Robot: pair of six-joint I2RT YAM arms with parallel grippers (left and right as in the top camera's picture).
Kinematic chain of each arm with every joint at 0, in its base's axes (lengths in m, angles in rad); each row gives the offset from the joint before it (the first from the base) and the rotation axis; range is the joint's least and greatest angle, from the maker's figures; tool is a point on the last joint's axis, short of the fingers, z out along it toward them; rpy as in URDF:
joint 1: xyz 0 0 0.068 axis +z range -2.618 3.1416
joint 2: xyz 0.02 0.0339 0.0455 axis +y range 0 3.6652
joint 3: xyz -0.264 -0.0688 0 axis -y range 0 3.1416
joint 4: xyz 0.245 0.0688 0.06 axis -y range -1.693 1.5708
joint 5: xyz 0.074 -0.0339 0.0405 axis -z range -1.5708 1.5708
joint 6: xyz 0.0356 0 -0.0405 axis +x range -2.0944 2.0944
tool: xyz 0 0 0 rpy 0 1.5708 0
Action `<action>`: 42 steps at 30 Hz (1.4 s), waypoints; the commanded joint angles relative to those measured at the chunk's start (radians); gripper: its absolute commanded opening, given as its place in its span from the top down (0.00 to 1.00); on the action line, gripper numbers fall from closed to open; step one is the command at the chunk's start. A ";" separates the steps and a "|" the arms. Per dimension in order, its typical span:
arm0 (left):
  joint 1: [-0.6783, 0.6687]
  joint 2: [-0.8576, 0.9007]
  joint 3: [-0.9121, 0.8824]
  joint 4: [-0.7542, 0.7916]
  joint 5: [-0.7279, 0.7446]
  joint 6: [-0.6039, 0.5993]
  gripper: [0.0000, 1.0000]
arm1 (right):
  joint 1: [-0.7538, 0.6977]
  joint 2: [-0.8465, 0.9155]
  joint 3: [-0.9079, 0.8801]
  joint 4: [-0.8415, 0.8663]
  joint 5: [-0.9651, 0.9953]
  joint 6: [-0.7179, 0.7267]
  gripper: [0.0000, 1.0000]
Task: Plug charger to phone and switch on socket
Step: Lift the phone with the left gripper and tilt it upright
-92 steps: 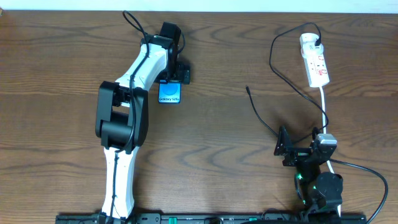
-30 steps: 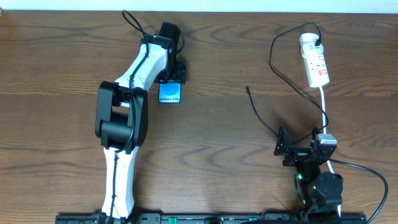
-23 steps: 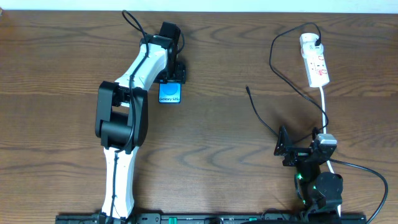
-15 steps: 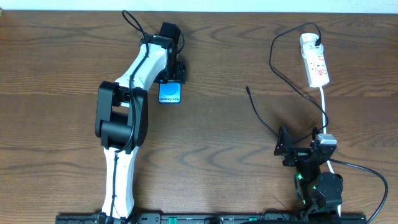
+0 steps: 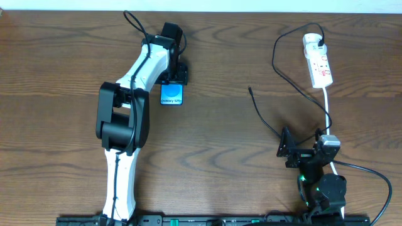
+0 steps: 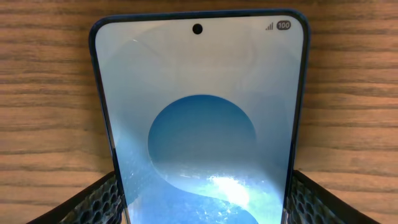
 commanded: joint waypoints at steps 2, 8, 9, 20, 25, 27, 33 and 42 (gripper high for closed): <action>-0.001 -0.088 -0.003 -0.003 -0.002 0.005 0.93 | 0.006 -0.006 -0.002 -0.003 0.011 -0.013 0.01; -0.001 -0.118 -0.003 -0.003 -0.002 0.005 0.92 | 0.006 -0.006 -0.002 -0.003 0.011 -0.012 0.01; -0.001 -0.122 -0.003 -0.003 -0.002 0.005 0.92 | 0.006 -0.006 -0.002 -0.003 0.011 -0.013 0.01; 0.000 -0.194 -0.002 -0.002 0.116 -0.028 0.92 | 0.006 -0.006 -0.002 -0.003 0.011 -0.013 0.01; 0.002 -0.231 0.013 -0.002 0.163 -0.079 0.93 | 0.006 -0.006 -0.002 -0.003 0.011 -0.013 0.01; 0.005 -0.240 0.022 -0.001 0.207 -0.084 0.93 | 0.006 -0.006 -0.002 -0.003 0.011 -0.013 0.01; 0.051 -0.258 0.030 0.023 0.360 -0.194 0.93 | 0.006 -0.006 -0.002 -0.003 0.011 -0.013 0.01; 0.179 -0.258 0.030 0.035 0.579 -0.446 0.93 | 0.006 -0.006 -0.002 -0.003 0.011 -0.013 0.01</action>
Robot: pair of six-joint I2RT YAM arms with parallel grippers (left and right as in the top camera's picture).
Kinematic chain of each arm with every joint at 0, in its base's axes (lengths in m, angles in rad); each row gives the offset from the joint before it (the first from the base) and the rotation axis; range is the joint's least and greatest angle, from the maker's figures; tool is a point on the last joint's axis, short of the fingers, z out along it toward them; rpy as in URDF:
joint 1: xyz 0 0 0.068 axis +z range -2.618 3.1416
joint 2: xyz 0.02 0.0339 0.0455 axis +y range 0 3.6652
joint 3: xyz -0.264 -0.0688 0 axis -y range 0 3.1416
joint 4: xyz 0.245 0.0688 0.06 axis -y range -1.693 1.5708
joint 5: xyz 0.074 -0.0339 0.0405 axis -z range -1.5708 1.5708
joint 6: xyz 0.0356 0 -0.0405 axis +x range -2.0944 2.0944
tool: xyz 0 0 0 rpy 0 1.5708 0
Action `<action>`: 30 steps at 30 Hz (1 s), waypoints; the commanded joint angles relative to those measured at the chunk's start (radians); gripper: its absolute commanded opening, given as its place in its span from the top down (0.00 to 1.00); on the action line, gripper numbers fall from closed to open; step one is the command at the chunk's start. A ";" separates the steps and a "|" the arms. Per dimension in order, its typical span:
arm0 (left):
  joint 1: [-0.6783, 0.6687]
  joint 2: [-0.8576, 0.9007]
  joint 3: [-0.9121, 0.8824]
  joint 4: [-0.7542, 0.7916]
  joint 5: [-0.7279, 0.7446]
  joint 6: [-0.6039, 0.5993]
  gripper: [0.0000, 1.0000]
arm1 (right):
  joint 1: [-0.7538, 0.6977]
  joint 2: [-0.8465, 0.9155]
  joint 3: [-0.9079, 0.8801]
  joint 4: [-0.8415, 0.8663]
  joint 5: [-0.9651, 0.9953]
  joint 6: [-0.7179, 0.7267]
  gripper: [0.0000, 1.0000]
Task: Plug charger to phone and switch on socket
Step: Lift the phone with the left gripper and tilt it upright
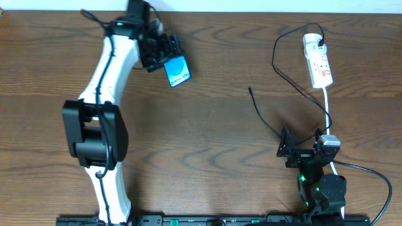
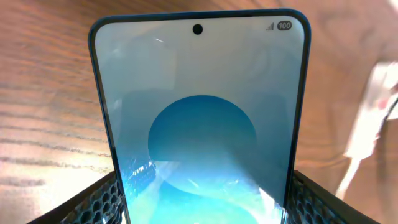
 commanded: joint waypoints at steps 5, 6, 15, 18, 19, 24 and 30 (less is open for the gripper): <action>0.067 -0.043 0.030 0.008 0.174 -0.253 0.93 | 0.006 -0.006 -0.002 -0.003 0.011 -0.013 0.01; 0.067 -0.043 0.030 0.008 0.175 -0.285 0.93 | 0.006 -0.006 -0.002 -0.003 0.011 -0.013 0.01; 0.067 -0.043 0.030 0.030 0.292 -0.513 0.93 | 0.006 -0.006 -0.002 -0.003 0.011 -0.012 0.01; 0.067 -0.043 0.030 0.031 0.325 -0.555 0.93 | 0.006 -0.006 -0.002 -0.003 0.011 -0.013 0.01; 0.067 -0.043 0.030 0.031 0.332 -0.567 0.93 | 0.006 -0.006 -0.002 -0.003 0.011 -0.013 0.01; 0.068 -0.043 0.030 0.031 0.382 -0.620 0.93 | 0.006 -0.006 -0.002 -0.003 0.011 -0.013 0.01; 0.089 -0.043 0.030 0.031 0.498 -0.637 0.93 | 0.006 -0.006 -0.002 -0.003 0.011 -0.013 0.01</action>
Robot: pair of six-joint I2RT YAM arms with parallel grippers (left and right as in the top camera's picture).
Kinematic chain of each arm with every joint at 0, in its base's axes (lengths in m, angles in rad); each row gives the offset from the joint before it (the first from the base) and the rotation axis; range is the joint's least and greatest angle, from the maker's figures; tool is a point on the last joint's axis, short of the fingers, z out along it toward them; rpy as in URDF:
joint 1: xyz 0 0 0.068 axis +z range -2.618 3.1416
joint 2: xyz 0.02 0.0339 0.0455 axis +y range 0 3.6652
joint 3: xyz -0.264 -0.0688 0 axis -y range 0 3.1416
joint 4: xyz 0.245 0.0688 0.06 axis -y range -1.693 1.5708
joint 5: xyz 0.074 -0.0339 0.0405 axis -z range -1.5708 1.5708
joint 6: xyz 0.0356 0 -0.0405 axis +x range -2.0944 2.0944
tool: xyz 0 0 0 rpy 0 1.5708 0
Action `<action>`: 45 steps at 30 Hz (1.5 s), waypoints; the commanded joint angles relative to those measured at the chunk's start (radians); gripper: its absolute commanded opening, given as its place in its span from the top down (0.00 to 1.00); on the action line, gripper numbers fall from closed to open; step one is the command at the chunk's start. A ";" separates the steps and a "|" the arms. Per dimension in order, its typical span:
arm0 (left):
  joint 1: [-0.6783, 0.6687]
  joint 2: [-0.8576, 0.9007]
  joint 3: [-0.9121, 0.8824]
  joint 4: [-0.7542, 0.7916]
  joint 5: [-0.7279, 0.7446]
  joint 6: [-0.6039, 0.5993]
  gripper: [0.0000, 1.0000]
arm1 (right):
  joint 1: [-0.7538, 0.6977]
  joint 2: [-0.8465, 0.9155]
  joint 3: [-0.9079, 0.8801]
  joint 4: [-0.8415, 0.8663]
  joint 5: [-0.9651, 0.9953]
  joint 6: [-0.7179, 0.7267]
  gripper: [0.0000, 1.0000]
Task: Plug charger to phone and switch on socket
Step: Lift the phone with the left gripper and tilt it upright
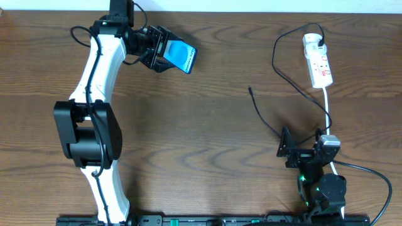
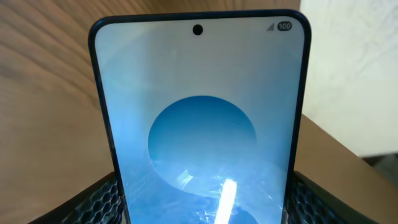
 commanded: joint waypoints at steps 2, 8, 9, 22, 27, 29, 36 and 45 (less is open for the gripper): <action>0.031 -0.043 0.030 0.005 0.154 -0.029 0.93 | 0.006 -0.006 -0.002 -0.003 0.011 -0.013 0.01; 0.069 -0.043 0.030 0.005 0.239 -0.050 0.93 | 0.006 -0.006 -0.002 -0.003 0.011 -0.013 0.01; 0.071 -0.043 0.030 0.005 0.251 -0.053 0.93 | 0.006 -0.006 -0.002 -0.003 0.011 -0.013 0.01; 0.074 -0.043 0.030 0.005 0.338 -0.068 0.93 | 0.006 -0.006 -0.002 -0.003 0.011 -0.013 0.01; 0.074 -0.043 0.030 0.005 0.362 -0.070 0.93 | 0.006 -0.006 -0.002 -0.003 0.011 -0.013 0.01; 0.074 -0.043 0.030 0.005 0.367 -0.077 0.93 | 0.006 -0.006 -0.002 -0.003 0.011 -0.013 0.01; 0.074 -0.043 0.030 0.005 0.370 -0.087 0.93 | 0.006 -0.006 -0.002 -0.003 0.011 -0.013 0.01; 0.074 -0.043 0.030 0.006 0.339 -0.085 0.93 | 0.006 -0.006 -0.002 -0.003 0.011 -0.013 0.01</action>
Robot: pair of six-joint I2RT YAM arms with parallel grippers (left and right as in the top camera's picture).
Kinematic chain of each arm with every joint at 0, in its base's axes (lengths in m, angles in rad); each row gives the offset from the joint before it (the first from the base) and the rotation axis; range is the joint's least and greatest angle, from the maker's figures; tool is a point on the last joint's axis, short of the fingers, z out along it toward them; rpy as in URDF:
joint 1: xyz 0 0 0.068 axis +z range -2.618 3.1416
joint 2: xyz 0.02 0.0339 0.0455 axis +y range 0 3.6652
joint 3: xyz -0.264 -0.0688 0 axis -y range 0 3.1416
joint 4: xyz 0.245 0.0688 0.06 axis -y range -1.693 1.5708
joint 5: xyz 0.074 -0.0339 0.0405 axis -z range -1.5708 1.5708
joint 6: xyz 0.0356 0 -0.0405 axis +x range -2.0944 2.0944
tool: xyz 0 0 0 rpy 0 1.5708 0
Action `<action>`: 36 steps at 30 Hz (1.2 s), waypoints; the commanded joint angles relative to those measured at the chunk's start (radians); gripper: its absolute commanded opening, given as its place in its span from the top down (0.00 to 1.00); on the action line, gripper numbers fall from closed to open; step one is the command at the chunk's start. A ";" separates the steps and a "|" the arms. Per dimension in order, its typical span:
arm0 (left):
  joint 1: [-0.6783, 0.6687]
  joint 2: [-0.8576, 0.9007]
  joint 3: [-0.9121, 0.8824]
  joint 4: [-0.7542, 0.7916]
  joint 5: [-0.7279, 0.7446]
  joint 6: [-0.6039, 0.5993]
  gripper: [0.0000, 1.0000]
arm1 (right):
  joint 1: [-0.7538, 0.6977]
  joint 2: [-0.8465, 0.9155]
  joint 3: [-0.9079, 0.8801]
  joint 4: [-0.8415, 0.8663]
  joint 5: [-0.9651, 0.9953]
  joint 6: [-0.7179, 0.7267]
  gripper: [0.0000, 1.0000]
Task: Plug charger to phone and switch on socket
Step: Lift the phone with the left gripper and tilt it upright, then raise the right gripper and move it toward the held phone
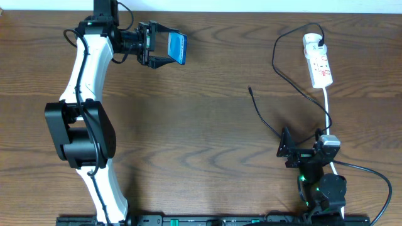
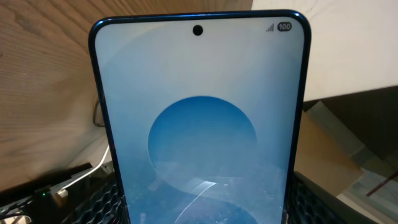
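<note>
The blue-screened phone [image 1: 178, 48] is held off the table near the back edge, turned on its side so the screen faces right. My left gripper [image 1: 167, 48] is shut on its lower end. In the left wrist view the phone [image 2: 199, 124] fills the frame, with the mesh-padded fingers [image 2: 93, 200] at either side of its base. The black charger cable lies on the table with its free tip [image 1: 250, 89] right of centre. It runs to the white power strip [image 1: 319, 66] at the back right. My right gripper [image 1: 284, 149] rests at the front right, far from the cable tip.
The cable loops [image 1: 279, 56] lie between the power strip and the right arm. A white lead [image 1: 326, 103] runs from the strip toward the right arm's base. The table's back edge [image 1: 251, 11] is just behind the held phone.
The left gripper has moved slightly left and back with the phone. The phone is now turned further on edge. The wrist view now looks past the table at a wall and clutter.
The phone first lay flat on the table left of centre with the left gripper shut on it. Then it was held further back, then tilted near the back edge, and now stands on edge there. The right arm, cable and strip stayed put.
</note>
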 commanded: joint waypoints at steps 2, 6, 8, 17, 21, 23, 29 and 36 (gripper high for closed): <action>0.001 -0.043 0.030 0.005 -0.016 0.003 0.93 | 0.006 -0.006 -0.002 -0.003 0.011 -0.012 0.01; 0.001 -0.043 0.030 0.005 -0.100 0.072 0.93 | 0.006 -0.006 -0.002 -0.003 0.011 -0.013 0.01; 0.001 -0.043 0.030 0.004 -0.197 0.127 0.93 | 0.006 -0.006 -0.002 -0.003 0.011 -0.013 0.01; -0.003 -0.043 0.030 -0.005 -0.381 0.240 0.93 | 0.006 -0.006 -0.002 -0.003 0.011 -0.013 0.01; -0.006 -0.043 0.029 -0.027 -0.473 0.267 0.93 | 0.006 -0.006 -0.002 -0.003 0.011 -0.013 0.01; -0.012 -0.043 0.029 -0.045 -0.529 0.282 0.93 | 0.006 -0.006 -0.002 -0.003 0.011 -0.013 0.01; -0.044 -0.043 0.029 -0.061 -0.671 0.330 0.93 | 0.006 -0.006 -0.002 -0.003 0.011 -0.013 0.01; -0.101 -0.043 0.029 -0.084 -0.858 0.349 0.93 | 0.006 -0.006 -0.002 -0.003 0.011 -0.013 0.01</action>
